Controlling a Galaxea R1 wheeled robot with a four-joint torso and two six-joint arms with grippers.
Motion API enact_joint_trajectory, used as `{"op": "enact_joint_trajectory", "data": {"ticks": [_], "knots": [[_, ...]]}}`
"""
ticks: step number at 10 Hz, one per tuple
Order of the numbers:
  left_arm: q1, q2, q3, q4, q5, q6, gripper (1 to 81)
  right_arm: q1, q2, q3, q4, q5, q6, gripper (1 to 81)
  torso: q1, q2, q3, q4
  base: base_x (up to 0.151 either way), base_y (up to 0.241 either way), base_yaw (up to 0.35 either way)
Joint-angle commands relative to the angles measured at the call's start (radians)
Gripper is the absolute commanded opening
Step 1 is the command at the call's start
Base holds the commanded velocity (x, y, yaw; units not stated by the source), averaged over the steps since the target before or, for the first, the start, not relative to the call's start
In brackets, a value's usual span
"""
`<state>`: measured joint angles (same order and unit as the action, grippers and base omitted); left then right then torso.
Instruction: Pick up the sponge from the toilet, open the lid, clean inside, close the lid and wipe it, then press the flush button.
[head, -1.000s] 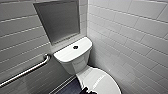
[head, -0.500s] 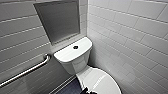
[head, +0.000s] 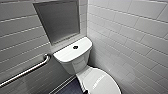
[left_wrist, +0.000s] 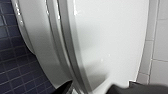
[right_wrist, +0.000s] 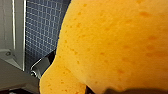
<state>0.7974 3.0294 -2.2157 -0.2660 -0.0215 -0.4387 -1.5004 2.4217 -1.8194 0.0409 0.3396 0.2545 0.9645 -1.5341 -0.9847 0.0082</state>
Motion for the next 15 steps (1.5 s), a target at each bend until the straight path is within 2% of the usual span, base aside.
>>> {"op": "enact_joint_trajectory", "data": {"ticks": [1,9,15], "knots": [[-0.099,0.01,0.044,-0.002,0.038,0.006,81.1,0.008,-0.033,0.022,-0.013,-0.065,0.002,1.0,0.0,0.0,0.0,0.0,0.0,0.0,0.0],[-0.123,0.036,0.025,-0.006,0.025,0.006,81.1,0.007,-0.025,0.016,-0.013,-0.065,0.008,1.0,0.0,0.0,0.0,0.0,0.0,0.0,0.0],[-0.119,0.116,-0.124,-0.012,0.026,0.003,81.1,0.008,-0.027,0.019,-0.013,-0.065,0.012,1.0,0.0,0.0,0.0,0.0,0.0,0.0,0.0]]}}
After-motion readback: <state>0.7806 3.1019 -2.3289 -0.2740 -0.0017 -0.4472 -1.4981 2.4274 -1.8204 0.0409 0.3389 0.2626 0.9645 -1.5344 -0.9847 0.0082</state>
